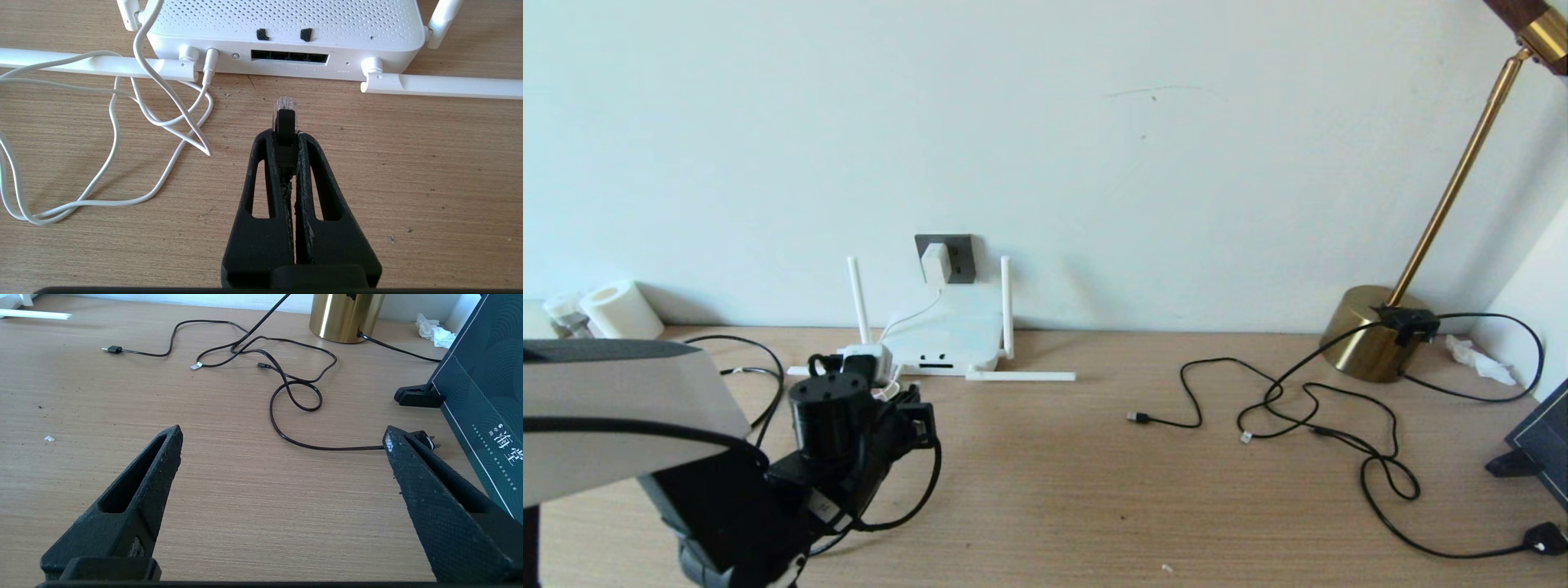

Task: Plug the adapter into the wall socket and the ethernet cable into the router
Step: Align cable and router interface

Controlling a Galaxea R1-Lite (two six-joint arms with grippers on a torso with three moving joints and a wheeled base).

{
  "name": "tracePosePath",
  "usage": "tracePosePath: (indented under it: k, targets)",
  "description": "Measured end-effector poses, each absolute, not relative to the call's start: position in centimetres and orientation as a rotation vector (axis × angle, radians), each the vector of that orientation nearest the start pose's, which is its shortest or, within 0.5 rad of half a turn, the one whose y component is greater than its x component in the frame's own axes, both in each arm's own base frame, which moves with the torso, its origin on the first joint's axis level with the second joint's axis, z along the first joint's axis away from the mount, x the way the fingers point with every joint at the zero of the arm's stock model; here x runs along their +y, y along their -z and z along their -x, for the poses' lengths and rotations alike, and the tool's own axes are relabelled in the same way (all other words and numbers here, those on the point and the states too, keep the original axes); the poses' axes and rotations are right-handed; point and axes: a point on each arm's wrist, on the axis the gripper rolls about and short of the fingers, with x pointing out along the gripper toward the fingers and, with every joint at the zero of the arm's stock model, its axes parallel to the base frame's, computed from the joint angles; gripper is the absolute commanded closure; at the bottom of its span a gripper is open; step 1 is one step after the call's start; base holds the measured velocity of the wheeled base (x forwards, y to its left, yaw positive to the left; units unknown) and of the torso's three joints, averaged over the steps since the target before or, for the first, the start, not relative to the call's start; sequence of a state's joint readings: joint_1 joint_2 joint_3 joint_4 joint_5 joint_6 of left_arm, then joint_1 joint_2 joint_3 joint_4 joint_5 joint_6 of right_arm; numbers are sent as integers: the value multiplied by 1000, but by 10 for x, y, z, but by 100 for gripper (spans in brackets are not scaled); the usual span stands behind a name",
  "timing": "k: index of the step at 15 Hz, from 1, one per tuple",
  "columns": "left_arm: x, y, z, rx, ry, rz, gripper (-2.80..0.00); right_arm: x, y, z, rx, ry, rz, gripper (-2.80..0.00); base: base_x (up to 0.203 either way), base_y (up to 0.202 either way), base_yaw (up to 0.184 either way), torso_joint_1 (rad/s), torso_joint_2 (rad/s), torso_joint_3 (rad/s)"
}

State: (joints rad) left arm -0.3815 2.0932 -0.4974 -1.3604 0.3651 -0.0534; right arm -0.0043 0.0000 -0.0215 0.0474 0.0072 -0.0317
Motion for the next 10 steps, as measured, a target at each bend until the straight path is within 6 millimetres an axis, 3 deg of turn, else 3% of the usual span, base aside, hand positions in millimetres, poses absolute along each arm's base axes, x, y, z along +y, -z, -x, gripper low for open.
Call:
tracePosePath:
  k: [10]
  targets:
    - [-110,-60,-295,226,9,-27,0,0,-77,24,26,-3,32,-280,0,0,0,0,0,0]
